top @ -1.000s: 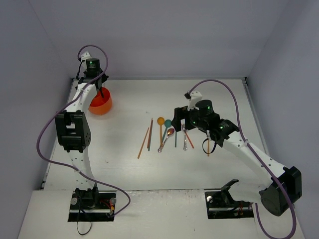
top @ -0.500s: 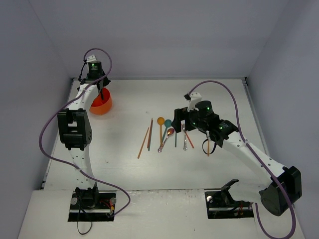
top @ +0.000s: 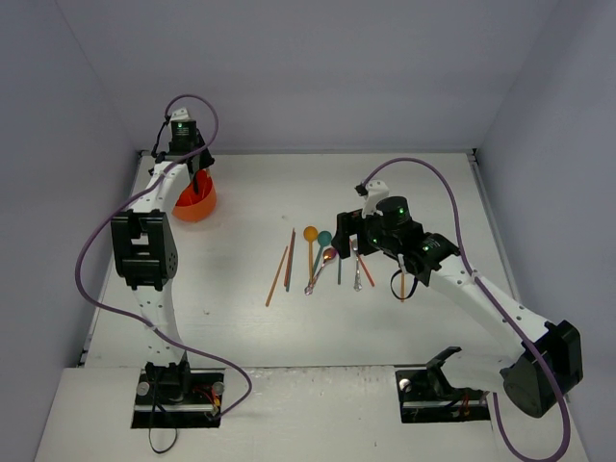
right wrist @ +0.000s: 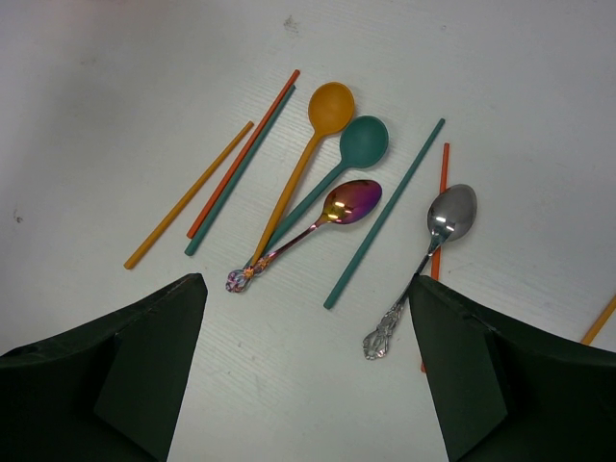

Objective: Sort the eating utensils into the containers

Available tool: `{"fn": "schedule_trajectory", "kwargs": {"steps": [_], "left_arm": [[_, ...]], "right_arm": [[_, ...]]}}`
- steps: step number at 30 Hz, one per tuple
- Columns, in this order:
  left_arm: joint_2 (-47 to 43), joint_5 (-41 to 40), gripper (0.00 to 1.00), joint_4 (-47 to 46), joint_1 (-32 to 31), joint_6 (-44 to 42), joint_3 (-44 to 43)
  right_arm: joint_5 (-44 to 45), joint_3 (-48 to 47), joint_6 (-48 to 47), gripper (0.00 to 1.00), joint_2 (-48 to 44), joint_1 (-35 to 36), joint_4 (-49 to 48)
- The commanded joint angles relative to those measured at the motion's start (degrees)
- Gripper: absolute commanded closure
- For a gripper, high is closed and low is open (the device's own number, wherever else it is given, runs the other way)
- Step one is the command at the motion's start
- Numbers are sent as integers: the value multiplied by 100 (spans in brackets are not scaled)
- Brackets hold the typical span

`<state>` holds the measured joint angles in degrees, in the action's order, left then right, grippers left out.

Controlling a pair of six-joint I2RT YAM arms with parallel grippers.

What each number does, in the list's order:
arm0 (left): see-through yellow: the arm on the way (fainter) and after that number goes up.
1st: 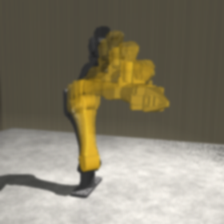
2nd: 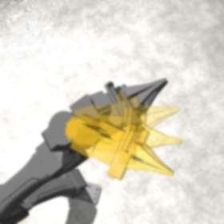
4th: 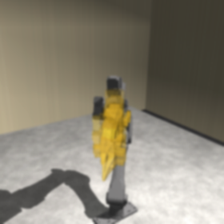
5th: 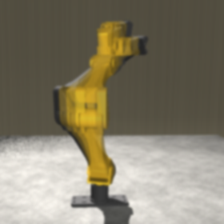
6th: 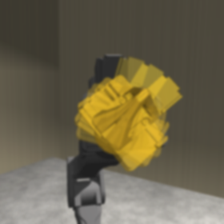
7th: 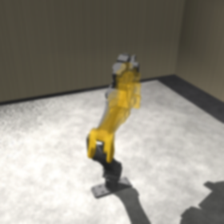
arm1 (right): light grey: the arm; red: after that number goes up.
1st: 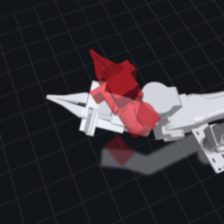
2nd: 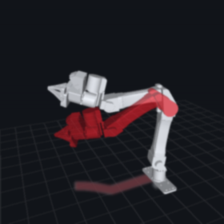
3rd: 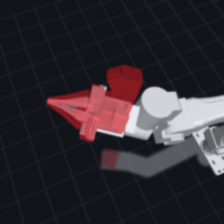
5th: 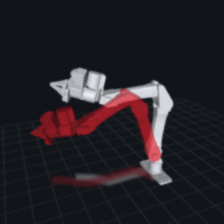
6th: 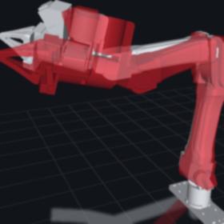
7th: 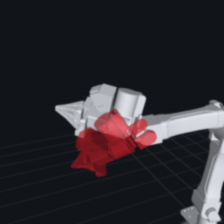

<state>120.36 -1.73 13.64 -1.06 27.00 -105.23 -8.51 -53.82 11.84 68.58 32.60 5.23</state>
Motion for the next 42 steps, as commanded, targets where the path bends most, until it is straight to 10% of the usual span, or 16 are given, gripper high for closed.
{"fn": "schedule_trajectory", "kwargs": {"steps": [1,19,42], "left_arm": [[-205,72,72,-169,-17,-72,-288],[-984,173,49,-11,-432,-397,-241],[-3222,173,44,455,-3466,-226,2781]], "right_arm": [[-5,-28,-82,16,-116,-26,-233],[315,-76,239,17,121,-29,-172],[819,413,1683,48,909,-865,246]]}}
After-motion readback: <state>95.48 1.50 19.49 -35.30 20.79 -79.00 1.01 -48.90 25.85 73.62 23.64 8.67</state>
